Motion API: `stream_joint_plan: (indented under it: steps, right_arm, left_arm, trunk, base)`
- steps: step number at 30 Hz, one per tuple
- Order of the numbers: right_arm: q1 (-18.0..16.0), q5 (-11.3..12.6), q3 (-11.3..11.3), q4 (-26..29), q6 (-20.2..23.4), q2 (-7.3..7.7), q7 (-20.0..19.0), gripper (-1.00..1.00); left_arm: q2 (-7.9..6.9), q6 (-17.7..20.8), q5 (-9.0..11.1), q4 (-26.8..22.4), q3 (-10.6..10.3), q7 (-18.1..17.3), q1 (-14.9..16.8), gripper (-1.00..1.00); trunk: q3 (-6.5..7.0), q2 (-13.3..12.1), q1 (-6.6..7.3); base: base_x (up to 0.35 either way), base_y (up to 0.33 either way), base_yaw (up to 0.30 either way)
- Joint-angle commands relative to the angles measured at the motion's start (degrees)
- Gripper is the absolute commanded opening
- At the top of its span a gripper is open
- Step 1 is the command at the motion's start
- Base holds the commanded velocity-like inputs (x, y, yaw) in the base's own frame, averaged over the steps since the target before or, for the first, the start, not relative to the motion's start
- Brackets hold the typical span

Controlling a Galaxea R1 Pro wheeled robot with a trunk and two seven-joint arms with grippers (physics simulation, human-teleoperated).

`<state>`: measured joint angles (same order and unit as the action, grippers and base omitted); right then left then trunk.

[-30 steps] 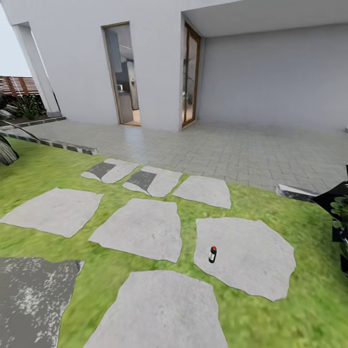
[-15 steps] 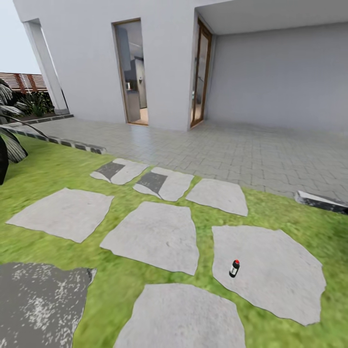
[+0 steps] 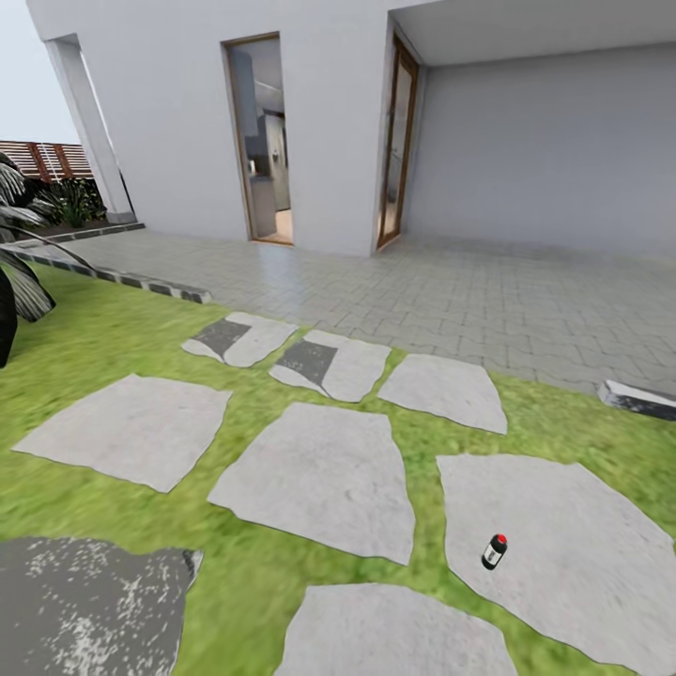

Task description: Pick up the pesticide atomizer in the garden and spray insectifuge to fully cover both potted plants in the garden.

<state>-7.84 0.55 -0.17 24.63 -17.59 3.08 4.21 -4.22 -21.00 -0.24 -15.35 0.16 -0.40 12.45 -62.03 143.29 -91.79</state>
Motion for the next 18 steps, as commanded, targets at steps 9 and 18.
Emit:
stream_joint_plan:
  steps: [9,18]
  right_arm:
    - [0.0,0.1,0.0,0.0,-0.2,0.0,0.1,1.0]
    - [0.0,0.1,0.0,0.1,-0.2,0.0,0.1,1.0]
  left_arm:
    - [0.0,-0.2,0.0,0.1,0.0,0.0,0.0,1.0]
    - [0.0,-0.2,0.0,0.1,0.0,0.0,0.0,1.0]
  trunk:
    - [-0.05,0.0,-0.01]
    - [-0.05,0.0,-0.01]
  base:
    - [0.232,0.24,0.0]
    - [0.232,0.24,0.0]
